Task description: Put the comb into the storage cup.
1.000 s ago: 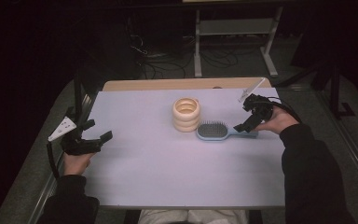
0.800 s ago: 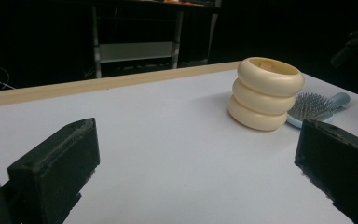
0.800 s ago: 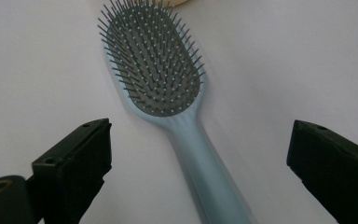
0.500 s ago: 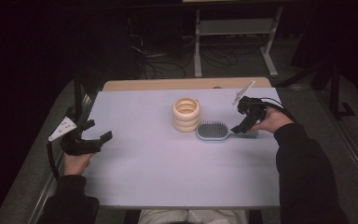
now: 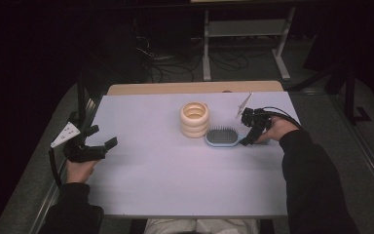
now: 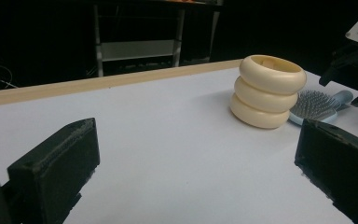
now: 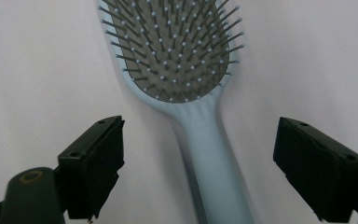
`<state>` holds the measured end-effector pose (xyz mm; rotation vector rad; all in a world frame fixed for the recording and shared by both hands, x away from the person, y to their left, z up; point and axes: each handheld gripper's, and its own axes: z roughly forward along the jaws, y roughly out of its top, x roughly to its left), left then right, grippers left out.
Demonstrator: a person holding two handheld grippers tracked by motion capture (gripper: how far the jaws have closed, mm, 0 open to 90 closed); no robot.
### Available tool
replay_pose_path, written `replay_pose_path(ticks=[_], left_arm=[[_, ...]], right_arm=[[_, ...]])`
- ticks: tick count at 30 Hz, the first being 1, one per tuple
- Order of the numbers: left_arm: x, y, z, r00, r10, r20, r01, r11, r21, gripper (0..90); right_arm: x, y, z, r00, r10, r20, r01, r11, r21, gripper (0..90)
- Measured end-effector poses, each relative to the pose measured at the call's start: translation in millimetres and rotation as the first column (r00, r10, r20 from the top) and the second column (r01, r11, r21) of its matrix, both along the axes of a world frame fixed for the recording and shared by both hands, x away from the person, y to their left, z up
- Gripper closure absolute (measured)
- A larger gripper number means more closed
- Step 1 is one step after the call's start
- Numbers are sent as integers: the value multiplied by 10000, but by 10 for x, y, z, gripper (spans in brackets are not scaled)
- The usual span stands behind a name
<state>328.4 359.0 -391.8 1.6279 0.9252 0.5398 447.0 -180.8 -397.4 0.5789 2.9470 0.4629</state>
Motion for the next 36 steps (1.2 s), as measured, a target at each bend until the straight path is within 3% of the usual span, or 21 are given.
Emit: replay_pose_path(ticks=[17, 25, 27, 33, 36], left_arm=[[4, -18, -10, 9999, -119, -77, 120, 9998, 179, 0], [3, -24, -14, 9999, -123, -117, 126, 9997, 190, 0], [3, -25, -14, 9999, -124, -113, 127, 9997, 195, 0], [4, -30, -16, 9998, -147, -141, 151, 9995, 275, 0], [6, -30, -20, 9997, -166, -165, 170, 9995, 267, 0]], right_arm=[[102, 18, -168, 9929, 1103, -451, -1137, 9901, -817, 366], [201, 10, -214, 9882, 1343, -738, -1399, 9871, -773, 467], [217, 14, -242, 9862, 1335, -978, -1413, 9869, -779, 494], [243, 32, -240, 9850, 1391, -1018, -1460, 9872, -645, 620], [241, 39, -234, 9831, 1465, -1100, -1544, 9857, -673, 639]])
